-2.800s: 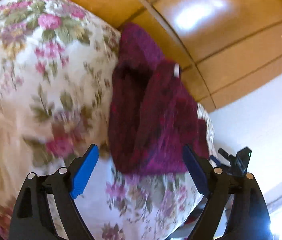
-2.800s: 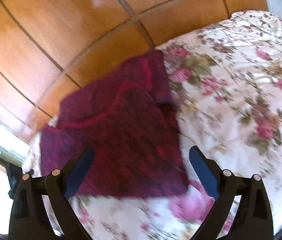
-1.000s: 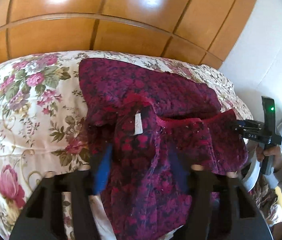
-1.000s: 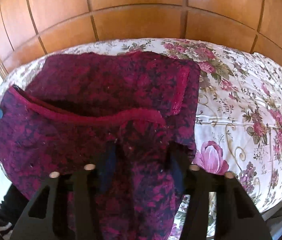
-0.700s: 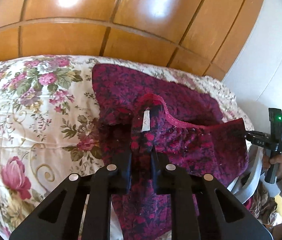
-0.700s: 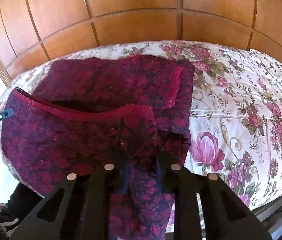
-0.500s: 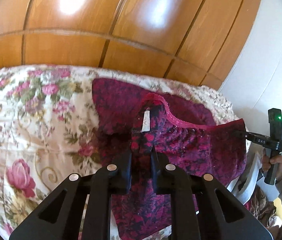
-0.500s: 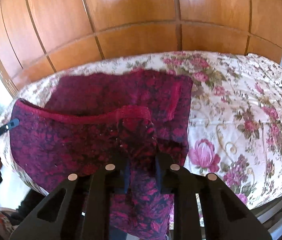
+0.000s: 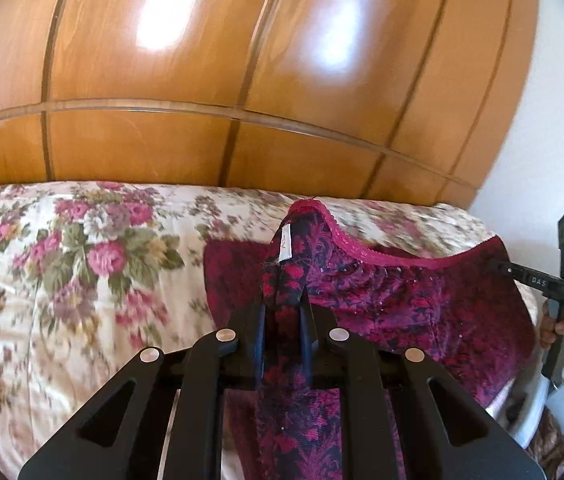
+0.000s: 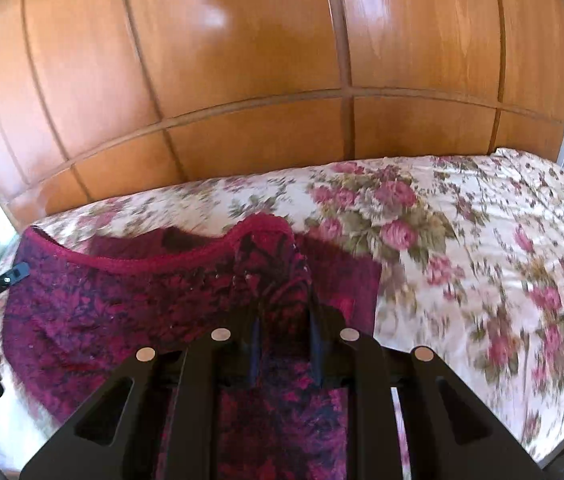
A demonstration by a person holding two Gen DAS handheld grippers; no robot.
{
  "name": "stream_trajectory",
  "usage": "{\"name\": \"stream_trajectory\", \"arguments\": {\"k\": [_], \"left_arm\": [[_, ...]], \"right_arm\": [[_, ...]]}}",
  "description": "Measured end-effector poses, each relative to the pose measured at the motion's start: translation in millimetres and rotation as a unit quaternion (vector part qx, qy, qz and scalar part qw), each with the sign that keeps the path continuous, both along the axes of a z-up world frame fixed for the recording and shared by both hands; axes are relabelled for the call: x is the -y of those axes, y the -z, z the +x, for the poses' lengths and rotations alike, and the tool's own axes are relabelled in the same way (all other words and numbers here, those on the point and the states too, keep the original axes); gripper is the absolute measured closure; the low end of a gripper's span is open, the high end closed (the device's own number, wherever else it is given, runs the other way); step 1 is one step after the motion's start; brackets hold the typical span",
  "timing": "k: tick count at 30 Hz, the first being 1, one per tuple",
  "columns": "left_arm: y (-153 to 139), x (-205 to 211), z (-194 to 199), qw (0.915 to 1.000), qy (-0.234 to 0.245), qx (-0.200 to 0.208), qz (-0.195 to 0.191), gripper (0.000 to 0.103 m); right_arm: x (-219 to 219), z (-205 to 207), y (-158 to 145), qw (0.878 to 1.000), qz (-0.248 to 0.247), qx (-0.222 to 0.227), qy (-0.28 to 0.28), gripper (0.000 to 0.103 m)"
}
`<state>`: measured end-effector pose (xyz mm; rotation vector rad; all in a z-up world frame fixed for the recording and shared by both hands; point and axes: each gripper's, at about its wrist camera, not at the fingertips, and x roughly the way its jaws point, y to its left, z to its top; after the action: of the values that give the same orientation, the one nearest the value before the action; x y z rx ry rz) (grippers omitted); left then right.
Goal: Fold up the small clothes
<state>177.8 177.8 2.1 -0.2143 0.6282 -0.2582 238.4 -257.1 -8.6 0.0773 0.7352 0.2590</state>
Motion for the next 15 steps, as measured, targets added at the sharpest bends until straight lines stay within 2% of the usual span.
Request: {"name": "stream_trajectory", "arguments": {"k": [8,15], "left_arm": [[12,5,74,0.9988,-0.033,-0.023,0.029,0.091],[45,10,124,0.9947,-0.055,-0.074,0.047,0.091]], "right_arm": [[4,72,26,0.999,-0.020,-0.010,0.044,0.085],[4,117,66,0.995,-0.048,-0.047,0.069,0.085]]}}
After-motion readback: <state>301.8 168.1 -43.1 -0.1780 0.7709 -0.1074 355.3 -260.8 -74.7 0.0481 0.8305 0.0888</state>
